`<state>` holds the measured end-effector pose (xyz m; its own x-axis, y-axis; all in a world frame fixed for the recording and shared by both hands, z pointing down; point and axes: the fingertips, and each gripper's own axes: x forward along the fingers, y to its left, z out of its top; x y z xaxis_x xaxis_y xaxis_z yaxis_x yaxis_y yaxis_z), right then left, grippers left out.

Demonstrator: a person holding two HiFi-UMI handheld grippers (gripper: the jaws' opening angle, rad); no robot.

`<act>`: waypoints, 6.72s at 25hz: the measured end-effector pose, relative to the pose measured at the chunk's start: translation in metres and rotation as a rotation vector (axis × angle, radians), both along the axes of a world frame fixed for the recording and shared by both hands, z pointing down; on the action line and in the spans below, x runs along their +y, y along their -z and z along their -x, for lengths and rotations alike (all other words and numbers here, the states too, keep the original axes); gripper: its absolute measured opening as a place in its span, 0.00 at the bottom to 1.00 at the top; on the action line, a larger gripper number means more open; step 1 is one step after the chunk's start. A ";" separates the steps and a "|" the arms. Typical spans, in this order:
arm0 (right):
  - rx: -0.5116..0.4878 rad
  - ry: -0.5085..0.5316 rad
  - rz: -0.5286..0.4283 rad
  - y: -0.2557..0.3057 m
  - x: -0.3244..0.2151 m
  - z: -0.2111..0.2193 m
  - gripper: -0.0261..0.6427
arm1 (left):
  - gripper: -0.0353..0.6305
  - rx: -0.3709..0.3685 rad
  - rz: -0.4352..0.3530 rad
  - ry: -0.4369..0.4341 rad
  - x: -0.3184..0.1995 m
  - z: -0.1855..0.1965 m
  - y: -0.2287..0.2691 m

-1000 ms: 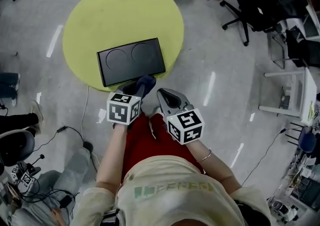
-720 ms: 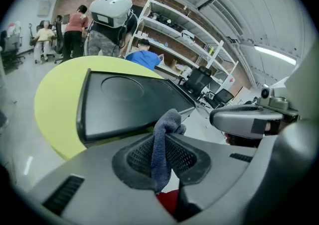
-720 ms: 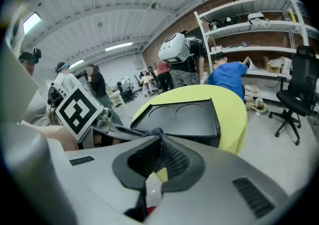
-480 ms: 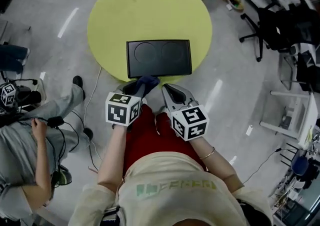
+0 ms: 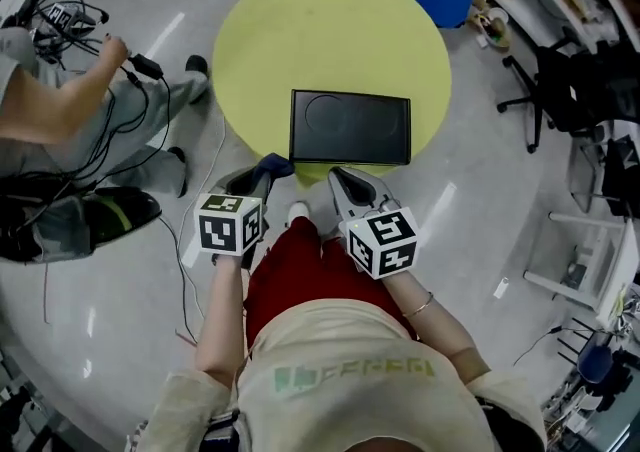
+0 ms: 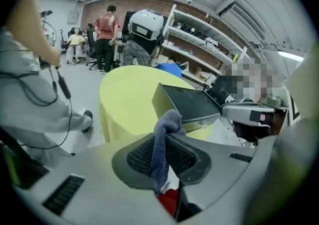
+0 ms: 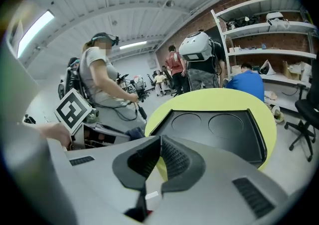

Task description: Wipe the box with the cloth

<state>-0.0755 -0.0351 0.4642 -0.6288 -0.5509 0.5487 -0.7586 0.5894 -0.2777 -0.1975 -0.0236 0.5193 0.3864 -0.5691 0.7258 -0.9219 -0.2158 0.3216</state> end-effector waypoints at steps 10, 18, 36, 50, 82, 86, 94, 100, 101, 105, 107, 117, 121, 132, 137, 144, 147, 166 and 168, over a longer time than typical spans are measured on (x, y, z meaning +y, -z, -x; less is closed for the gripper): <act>0.006 -0.032 -0.022 0.012 -0.037 0.014 0.10 | 0.15 -0.011 -0.092 -0.035 -0.083 0.025 0.029; 0.031 -0.099 0.004 -0.004 -0.039 0.013 0.10 | 0.15 -0.009 -0.124 -0.100 -0.132 0.018 0.010; 0.027 -0.099 0.055 -0.018 -0.029 -0.002 0.10 | 0.15 0.116 -0.081 -0.143 -0.114 -0.012 0.000; -0.006 -0.031 0.035 -0.012 0.029 -0.016 0.10 | 0.15 0.110 -0.060 -0.067 -0.021 -0.026 0.001; -0.040 -0.223 -0.037 -0.003 0.059 -0.235 0.10 | 0.15 0.113 -0.072 -0.428 0.010 -0.346 0.028; -0.032 -0.255 -0.015 -0.007 0.028 -0.242 0.10 | 0.15 0.139 -0.102 -0.474 -0.040 -0.361 0.041; -0.020 -0.293 0.003 -0.007 -0.049 -0.230 0.10 | 0.15 0.103 -0.143 -0.571 -0.149 -0.369 0.050; -0.041 -0.293 0.031 -0.010 -0.096 -0.208 0.10 | 0.15 0.078 -0.131 -0.593 -0.214 -0.356 0.040; -0.038 -0.291 0.035 -0.011 -0.102 -0.204 0.10 | 0.15 0.073 -0.129 -0.594 -0.223 -0.352 0.038; -0.016 -0.299 0.057 -0.020 -0.121 -0.199 0.10 | 0.15 0.055 -0.102 -0.612 -0.244 -0.346 0.024; -0.010 -0.310 0.068 -0.022 -0.125 -0.200 0.10 | 0.15 0.036 -0.088 -0.635 -0.245 -0.346 0.019; -0.006 -0.305 0.071 -0.025 -0.119 -0.195 0.10 | 0.15 0.024 -0.045 -0.675 -0.214 -0.339 0.008; -0.009 -0.297 0.064 -0.024 -0.106 -0.195 0.10 | 0.15 0.019 -0.041 -0.670 -0.195 -0.337 0.006; -0.019 -0.273 0.048 -0.020 -0.058 -0.200 0.10 | 0.15 0.036 -0.022 -0.644 -0.133 -0.340 0.009; -0.016 -0.263 0.043 -0.017 -0.032 -0.205 0.10 | 0.15 0.050 -0.014 -0.633 -0.100 -0.343 0.010; -0.015 -0.250 0.031 -0.012 0.002 -0.212 0.10 | 0.15 0.061 -0.013 -0.615 -0.060 -0.350 0.014; -0.017 -0.241 0.028 -0.011 0.018 -0.212 0.10 | 0.15 0.058 -0.009 -0.603 -0.042 -0.347 0.013; -0.048 -0.113 -0.019 0.003 0.082 -0.216 0.10 | 0.15 0.037 -0.031 -0.379 0.045 -0.308 0.015; -0.056 -0.096 -0.031 0.007 0.086 -0.215 0.10 | 0.15 0.034 -0.042 -0.349 0.053 -0.302 0.017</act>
<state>0.1394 0.0512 0.4573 -0.6018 -0.6263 0.4956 -0.7957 0.5239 -0.3041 0.1045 0.0291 0.5023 0.5865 -0.4280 0.6876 -0.7792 -0.5297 0.3350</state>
